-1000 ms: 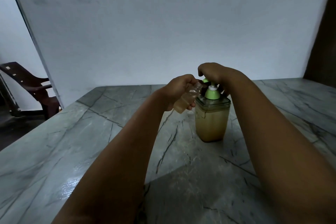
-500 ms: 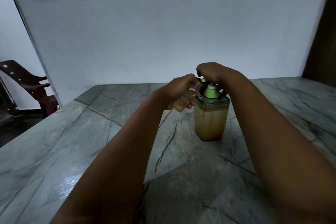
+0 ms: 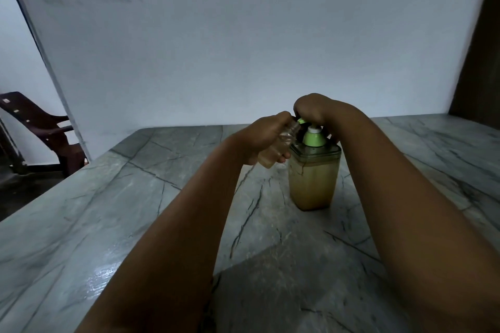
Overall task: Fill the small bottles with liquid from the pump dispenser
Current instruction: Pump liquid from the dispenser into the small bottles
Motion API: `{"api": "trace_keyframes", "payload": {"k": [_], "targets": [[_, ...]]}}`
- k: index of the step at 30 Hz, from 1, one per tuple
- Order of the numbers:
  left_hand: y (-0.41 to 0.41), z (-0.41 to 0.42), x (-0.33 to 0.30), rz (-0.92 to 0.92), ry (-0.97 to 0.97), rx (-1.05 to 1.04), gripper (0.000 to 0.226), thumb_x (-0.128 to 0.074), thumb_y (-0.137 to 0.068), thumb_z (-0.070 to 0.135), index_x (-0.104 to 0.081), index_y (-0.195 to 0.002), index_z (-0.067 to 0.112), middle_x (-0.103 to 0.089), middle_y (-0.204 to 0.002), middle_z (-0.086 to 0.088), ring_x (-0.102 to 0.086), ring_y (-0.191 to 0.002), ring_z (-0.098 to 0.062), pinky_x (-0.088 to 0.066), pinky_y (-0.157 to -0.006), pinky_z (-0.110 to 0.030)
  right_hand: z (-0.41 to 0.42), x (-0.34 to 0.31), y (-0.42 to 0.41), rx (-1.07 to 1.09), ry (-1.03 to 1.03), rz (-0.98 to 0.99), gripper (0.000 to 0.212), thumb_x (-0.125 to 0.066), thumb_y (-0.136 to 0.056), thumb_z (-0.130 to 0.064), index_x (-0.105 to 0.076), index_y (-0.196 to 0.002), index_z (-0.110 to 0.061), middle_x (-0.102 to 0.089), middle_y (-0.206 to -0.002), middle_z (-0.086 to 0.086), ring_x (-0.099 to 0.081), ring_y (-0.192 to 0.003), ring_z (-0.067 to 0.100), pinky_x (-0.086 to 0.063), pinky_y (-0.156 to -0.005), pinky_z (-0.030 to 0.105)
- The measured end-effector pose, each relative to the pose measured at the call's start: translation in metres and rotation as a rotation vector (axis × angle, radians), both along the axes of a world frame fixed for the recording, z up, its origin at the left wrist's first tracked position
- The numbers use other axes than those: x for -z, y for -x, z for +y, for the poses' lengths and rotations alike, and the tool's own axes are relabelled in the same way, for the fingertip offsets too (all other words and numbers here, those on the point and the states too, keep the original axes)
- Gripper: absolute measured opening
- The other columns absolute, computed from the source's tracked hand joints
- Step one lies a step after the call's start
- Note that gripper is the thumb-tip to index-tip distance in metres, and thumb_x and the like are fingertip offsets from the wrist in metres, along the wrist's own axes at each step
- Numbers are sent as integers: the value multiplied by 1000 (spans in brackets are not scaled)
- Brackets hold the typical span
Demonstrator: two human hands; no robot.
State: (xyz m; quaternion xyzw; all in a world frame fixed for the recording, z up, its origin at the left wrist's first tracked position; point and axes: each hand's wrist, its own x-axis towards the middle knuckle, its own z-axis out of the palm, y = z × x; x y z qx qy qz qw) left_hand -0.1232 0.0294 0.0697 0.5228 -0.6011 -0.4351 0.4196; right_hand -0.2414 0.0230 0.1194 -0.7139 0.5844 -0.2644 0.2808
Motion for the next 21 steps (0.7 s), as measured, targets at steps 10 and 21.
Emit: {"api": "trace_keyframes", "payload": {"k": [10,21], "targets": [[-3,-2,1,26,-31,7,29,-40,-97,31,-58,-95,9,-59,-61,-5,-57,-53,-18,-45,-47,-23,2,-6,11,-97,-88,25,28,-33,-96,-25,-41,-74,-9,-44,-64,7,-39,-58,21,-37,-63,30],[-5,-5,2,14,-46,10,27,-43,-93,29,-58,-93,6,-59,-66,-9,-58,-54,-20,-46,-50,-25,0,1,2,-90,-9,96,30,-29,-95,0,-28,-66,-10,-31,-62,6,-25,-52,17,-22,-50,23]]}}
